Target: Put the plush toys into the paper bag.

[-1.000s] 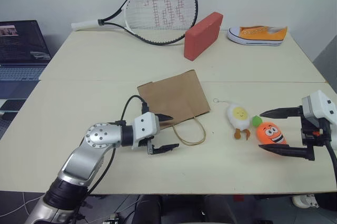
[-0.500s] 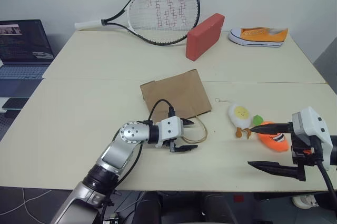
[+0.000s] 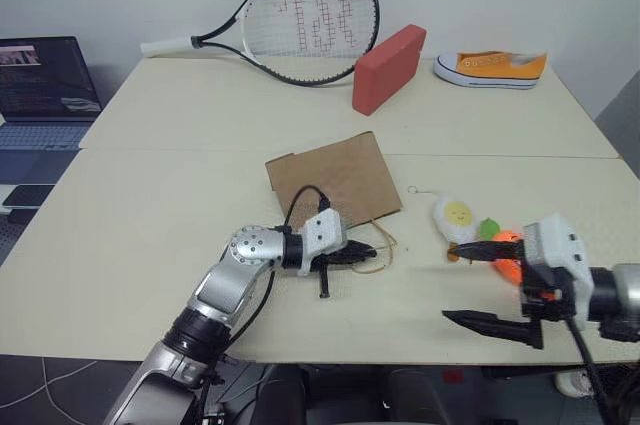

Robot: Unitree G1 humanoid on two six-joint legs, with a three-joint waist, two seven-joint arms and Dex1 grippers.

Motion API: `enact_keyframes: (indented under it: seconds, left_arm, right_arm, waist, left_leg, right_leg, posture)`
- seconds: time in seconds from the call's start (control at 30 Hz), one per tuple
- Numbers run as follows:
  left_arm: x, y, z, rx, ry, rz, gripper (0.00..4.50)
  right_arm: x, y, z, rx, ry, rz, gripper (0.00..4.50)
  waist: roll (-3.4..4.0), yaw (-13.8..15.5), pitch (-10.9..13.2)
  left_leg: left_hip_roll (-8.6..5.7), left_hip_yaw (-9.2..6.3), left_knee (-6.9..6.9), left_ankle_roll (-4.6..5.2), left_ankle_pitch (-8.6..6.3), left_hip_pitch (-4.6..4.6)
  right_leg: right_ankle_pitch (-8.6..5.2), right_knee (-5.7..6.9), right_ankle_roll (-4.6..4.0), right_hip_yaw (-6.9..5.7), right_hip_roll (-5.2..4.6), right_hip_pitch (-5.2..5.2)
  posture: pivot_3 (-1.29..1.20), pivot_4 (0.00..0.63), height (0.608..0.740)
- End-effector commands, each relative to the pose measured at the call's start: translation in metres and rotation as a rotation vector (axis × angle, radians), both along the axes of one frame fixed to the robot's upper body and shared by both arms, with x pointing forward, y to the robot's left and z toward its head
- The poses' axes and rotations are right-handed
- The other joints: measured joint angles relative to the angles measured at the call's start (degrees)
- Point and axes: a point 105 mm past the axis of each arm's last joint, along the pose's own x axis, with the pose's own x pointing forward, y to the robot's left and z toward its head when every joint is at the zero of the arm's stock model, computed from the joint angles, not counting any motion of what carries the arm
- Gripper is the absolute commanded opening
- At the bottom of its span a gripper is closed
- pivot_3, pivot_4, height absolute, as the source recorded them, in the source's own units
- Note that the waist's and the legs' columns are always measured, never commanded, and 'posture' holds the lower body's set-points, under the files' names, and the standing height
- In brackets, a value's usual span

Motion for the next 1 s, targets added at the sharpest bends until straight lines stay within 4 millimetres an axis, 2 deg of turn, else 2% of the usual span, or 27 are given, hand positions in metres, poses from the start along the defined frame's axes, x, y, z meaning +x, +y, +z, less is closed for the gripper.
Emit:
enact_keyframes:
  seconds: [0.03, 0.27, 0.47, 0.57, 0.67, 1.0]
  left_arm:
    - [0.001, 0.001, 0.034, -0.074, -0.019, -0.026, 0.02]
    - [0.003, 0.000, 0.057, -0.150, 0.030, -0.023, 0.02]
    - [0.005, -0.001, 0.064, -0.167, 0.041, -0.016, 0.02]
    - [0.008, 0.000, 0.067, -0.161, 0.015, 0.001, 0.02]
    - [0.011, 0.001, 0.072, -0.167, 0.003, 0.011, 0.00]
    - [0.020, 0.011, 0.087, -0.208, -0.006, 0.058, 0.00]
  right_arm:
    - [0.008, 0.015, -0.010, 0.005, -0.019, -0.006, 4.50]
    - [0.036, 0.054, -0.040, 0.048, -0.010, -0.018, 4.50]
    - [0.064, 0.084, -0.065, 0.070, -0.025, -0.042, 4.50]
    - [0.073, 0.092, -0.076, 0.079, -0.029, -0.070, 4.50]
    - [0.082, 0.093, -0.085, 0.059, -0.048, -0.110, 3.85]
    - [0.094, 0.093, -0.106, 0.065, -0.018, -0.228, 0.23]
  waist:
    - [0.00, -0.02, 0.00]
    - [-0.03, -0.15, -0.02]
    - [-0.03, -0.21, -0.02]
    - [-0.03, -0.20, -0.02]
    - [-0.03, -0.19, -0.02]
    - [-0.03, -0.44, -0.03]
  left_leg:
    - [-0.01, 0.00, 0.00, 0.00, 0.00, 0.00]
    - [0.01, -0.07, -0.07, 0.00, 0.00, 0.03]
    - [-0.01, -0.19, -0.11, 0.00, 0.00, 0.02]
    - [-0.03, -0.26, -0.14, 0.00, 0.00, 0.01]
    - [-0.09, -0.34, -0.15, 0.00, 0.00, -0.01]
    - [-0.08, -0.37, -0.17, 0.00, 0.00, 0.04]
  right_leg:
    - [0.00, -0.01, 0.00, 0.01, 0.00, 0.00]
    - [0.00, 0.05, -0.01, 0.00, 0.06, -0.02]
    - [0.02, 0.10, 0.02, -0.01, 0.11, -0.03]
    - [0.03, 0.13, 0.03, -0.02, 0.12, -0.03]
    - [0.07, 0.13, 0.09, -0.02, 0.13, -0.02]
    - [0.07, 0.16, 0.08, -0.03, 0.13, -0.01]
  posture:
    - [0.00, 0.150, 0.740]
    - [0.00, 0.150, 0.740]
    - [0.00, 0.150, 0.740]
    - [0.00, 0.150, 0.740]
    - [0.00, 0.150, 0.740]
    - [0.00, 0.150, 0.740]
